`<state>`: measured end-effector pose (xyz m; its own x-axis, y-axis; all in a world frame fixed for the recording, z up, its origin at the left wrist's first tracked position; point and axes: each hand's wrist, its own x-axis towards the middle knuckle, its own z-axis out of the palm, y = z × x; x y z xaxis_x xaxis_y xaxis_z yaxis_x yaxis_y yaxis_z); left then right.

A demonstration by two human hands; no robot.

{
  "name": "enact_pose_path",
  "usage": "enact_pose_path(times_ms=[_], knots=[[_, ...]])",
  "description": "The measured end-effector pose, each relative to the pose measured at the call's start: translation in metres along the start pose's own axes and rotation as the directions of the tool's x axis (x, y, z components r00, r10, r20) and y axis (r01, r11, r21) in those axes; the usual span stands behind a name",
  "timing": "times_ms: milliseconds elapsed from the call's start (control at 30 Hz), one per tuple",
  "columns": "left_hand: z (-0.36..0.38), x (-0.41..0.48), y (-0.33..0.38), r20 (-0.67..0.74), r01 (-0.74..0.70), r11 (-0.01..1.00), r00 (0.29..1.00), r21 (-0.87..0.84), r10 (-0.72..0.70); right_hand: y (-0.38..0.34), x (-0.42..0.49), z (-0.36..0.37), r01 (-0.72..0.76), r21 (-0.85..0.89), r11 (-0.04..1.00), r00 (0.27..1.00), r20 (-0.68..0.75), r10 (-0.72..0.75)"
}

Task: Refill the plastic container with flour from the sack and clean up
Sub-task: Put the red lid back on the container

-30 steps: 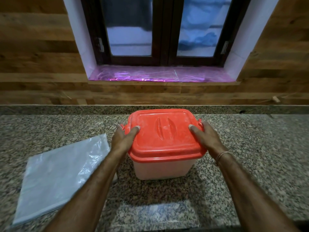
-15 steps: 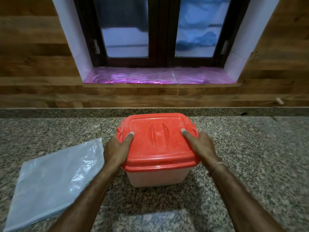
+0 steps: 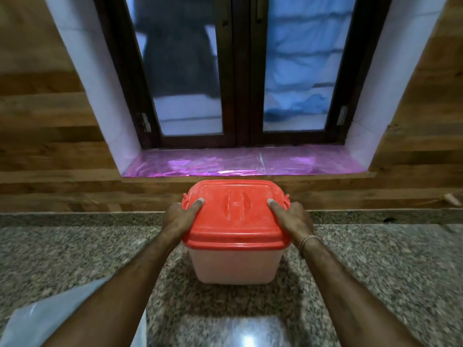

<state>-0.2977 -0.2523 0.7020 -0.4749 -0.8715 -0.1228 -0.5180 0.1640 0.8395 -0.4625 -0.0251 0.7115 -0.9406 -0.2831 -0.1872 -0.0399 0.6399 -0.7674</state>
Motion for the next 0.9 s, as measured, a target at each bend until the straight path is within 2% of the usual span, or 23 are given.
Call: enact_pose_path(times_ms=[300, 567, 700, 767, 900], knots=[[0.027, 0.056, -0.012, -0.058, 0.042, 0.999, 0.997, 0.028, -0.040, -0.006, 0.055, 0.034, -0.016, 0.000, 1.000, 1.000, -0.013, 0.016], [0.031, 0.070, -0.018, -0.076, 0.020, 0.997, 0.997, 0.078, -0.014, -0.005, 0.061, 0.048, -0.041, 0.040, 0.998, 0.998, -0.055, 0.043], [0.028, 0.062, -0.015, -0.067, 0.014, 0.989, 0.998, 0.148, -0.004, -0.011, 0.053, 0.042, -0.065, 0.023, 0.998, 0.997, -0.030, 0.066], [0.023, 0.052, -0.016, -0.042, -0.022, 0.987, 0.999, 0.162, 0.029, -0.013, 0.045, 0.039, -0.036, -0.001, 0.999, 0.998, -0.046, 0.036], [-0.007, 0.016, -0.049, -0.045, -0.086, 0.992, 0.995, 0.095, 0.090, -0.012, -0.008, 0.056, 0.145, -0.095, 0.985, 0.952, -0.258, -0.165]])
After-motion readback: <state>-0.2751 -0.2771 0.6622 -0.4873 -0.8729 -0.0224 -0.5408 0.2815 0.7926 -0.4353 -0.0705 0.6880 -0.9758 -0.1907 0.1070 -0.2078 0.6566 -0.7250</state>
